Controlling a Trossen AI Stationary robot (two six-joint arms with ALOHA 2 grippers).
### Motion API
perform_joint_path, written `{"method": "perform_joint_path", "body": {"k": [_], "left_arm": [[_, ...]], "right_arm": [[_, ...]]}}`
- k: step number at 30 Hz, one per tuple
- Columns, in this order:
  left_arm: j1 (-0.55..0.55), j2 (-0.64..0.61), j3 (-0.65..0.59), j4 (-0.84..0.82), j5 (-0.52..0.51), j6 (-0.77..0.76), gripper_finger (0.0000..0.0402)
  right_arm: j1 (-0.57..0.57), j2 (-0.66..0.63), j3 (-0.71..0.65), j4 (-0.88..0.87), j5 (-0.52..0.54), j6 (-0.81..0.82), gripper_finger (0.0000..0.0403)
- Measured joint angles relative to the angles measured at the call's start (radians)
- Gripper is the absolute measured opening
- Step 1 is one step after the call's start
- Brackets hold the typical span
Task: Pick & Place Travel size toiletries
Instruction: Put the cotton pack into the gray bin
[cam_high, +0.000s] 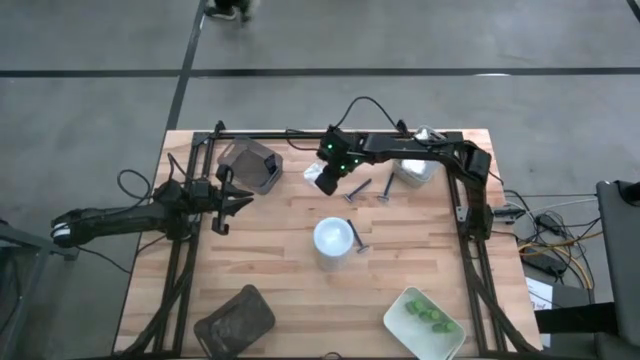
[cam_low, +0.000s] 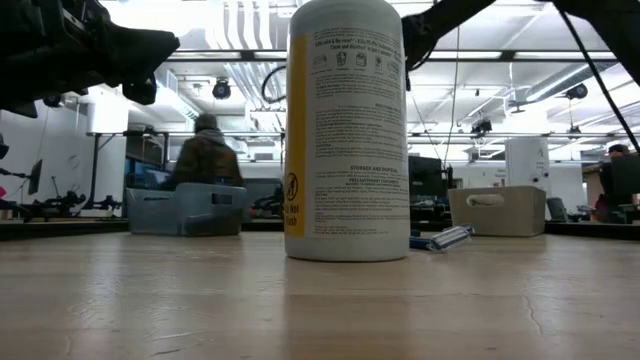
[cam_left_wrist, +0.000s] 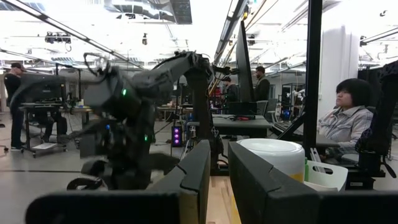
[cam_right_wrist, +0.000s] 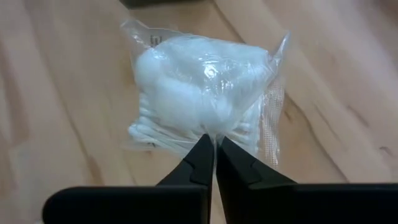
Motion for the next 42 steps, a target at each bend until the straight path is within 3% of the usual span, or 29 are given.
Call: {"method": "perform_joint_path", "body": {"k": [26,42], "left_arm": [[0.0,0.0,0.0,-0.001,0.0,0.0,0.0062],[0.0,0.0,0.0,-0.002,0.0,0.0,0.0062]], "right_arm": [[-0.005,-0.242,0.0,-0.04,0.002,-0.063,0.0008],[-0.114,-0.388,-0.009,-0.205,0.003,-0.146,0.0008]]}}
